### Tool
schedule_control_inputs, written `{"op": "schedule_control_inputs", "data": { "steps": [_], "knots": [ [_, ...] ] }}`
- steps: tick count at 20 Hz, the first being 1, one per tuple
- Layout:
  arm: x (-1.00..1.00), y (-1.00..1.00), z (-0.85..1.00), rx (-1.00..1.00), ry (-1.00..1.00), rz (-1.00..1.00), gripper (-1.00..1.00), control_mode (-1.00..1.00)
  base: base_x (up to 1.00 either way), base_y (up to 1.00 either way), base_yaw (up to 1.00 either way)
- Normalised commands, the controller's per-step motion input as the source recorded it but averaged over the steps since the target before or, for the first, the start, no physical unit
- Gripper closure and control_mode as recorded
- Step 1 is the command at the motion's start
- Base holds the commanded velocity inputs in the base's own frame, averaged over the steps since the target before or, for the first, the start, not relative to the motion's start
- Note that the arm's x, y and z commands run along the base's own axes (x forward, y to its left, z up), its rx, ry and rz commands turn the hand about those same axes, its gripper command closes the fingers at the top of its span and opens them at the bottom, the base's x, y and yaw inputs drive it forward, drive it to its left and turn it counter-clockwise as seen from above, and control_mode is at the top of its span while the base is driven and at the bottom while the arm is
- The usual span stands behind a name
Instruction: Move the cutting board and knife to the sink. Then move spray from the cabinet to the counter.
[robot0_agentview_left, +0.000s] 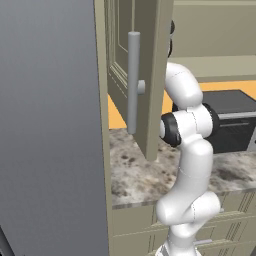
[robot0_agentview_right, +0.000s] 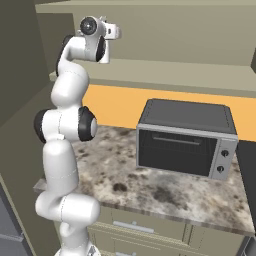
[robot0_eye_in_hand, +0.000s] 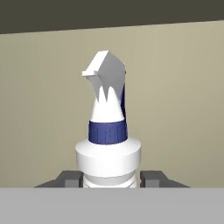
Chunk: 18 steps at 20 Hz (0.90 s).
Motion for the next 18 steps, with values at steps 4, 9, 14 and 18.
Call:
{"op": "schedule_control_inputs", "data": {
  "steps": [4,9,14,18],
  "knots": [
    [0.00,0.04,0.00,0.01,-0.07,-0.04,1.00,-1.00,0.00,0.00,0.00],
    [0.00,0.03,0.00,0.05,-0.04,-0.03,1.00,-1.00,0.00,0.00,0.00],
    [0.00,0.00,0.05,0.06,-0.01,-0.01,1.00,-1.00,0.00,0.00,0.00],
    [-0.05,0.00,0.01,0.07,0.00,0.00,1.00,-1.00,0.00,0.00,0.00]
  ]
}}
